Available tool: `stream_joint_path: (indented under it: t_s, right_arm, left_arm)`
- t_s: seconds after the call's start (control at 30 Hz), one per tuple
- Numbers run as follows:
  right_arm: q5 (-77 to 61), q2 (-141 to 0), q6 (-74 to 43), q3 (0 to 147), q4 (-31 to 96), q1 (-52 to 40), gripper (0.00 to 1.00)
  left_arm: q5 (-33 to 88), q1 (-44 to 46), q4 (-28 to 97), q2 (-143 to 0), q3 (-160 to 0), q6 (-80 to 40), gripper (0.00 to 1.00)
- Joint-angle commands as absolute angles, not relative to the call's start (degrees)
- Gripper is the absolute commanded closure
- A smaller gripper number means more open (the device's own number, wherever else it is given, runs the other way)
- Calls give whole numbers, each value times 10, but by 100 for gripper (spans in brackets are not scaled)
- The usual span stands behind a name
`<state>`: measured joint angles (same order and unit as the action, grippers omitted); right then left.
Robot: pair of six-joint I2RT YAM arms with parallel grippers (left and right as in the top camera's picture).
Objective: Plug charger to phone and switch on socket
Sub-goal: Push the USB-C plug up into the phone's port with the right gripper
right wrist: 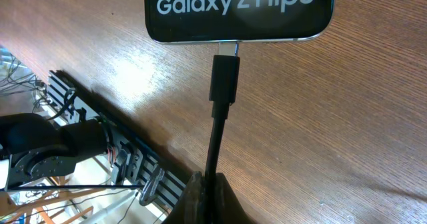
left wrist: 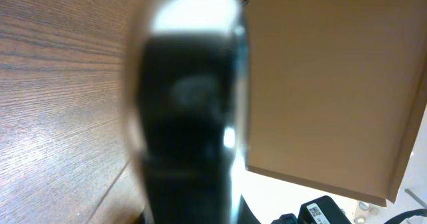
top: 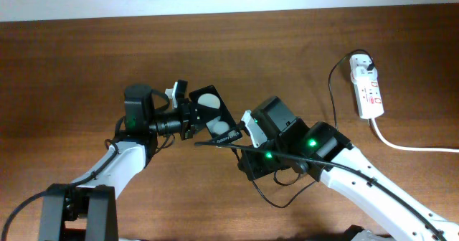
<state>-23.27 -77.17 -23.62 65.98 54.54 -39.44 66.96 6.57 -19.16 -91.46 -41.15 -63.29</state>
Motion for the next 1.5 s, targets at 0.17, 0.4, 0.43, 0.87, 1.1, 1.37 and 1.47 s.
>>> stream_joint_path:
  t_s: [0.17,0.4,0.43,0.87,1.1,1.37,1.47]
  right_arm:
    - [-144,-773,-228,658,509,-398,96]
    - [-157,-773,-228,658,484,-398,96]
    - [-139,-773,-228,658,482,-397,96]
    - [-204,-773,-228,658,484,-398,68]
    - [-214,-773,-228,658,507,-406,74]
    - [-160,-809,-230,658,490,-435,90]
    - [-160,-817,-230,658,484,-435,96]
  left_arm:
    - [725,67,-196,-914,-421,-634,100]
    - [727,67,-196,-914,-421,-621,100]
    - [739,67,-196,-914,-421,-621,100]
    - [739,67,-196,-914,-421,-601,100]
    - [737,67,-196,-914,-421,-601,100]
    - [737,67,-196,-914,-421,-601,100]
    - [737,67,-196,-914,-421,-601,100]
